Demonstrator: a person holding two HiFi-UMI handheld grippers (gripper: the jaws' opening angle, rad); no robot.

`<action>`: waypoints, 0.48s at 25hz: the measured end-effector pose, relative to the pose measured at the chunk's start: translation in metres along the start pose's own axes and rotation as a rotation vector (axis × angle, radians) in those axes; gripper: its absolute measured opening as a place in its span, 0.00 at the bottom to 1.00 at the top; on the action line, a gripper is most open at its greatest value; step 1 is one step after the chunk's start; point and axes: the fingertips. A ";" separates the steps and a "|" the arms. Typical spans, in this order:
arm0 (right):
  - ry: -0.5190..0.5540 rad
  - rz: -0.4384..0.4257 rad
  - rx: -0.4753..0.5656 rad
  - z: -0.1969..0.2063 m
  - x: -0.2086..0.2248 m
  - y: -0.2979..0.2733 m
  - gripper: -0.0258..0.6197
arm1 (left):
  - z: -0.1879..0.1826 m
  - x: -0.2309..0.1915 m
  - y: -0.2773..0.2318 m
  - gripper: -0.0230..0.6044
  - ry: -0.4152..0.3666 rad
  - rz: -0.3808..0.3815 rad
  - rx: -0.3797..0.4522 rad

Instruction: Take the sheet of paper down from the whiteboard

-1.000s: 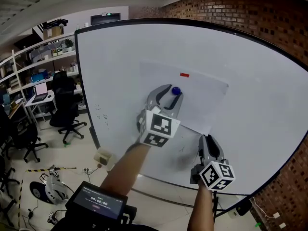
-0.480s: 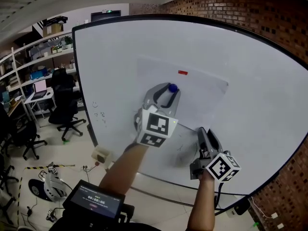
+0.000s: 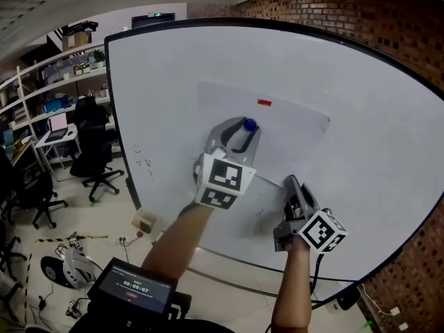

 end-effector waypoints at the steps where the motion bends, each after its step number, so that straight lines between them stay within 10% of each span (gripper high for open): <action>1: -0.004 0.004 0.003 0.000 0.001 0.000 0.10 | 0.000 0.000 0.000 0.23 0.000 0.001 0.000; 12: -0.003 -0.003 0.035 -0.007 -0.001 0.004 0.06 | 0.000 0.002 0.000 0.23 0.032 0.016 0.016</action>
Point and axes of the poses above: the fingertips, and each gripper's own axes: y backward along the fingers, x to its right, z out of its underside, and after that the axes turned 13 degrees about -x, right-handed
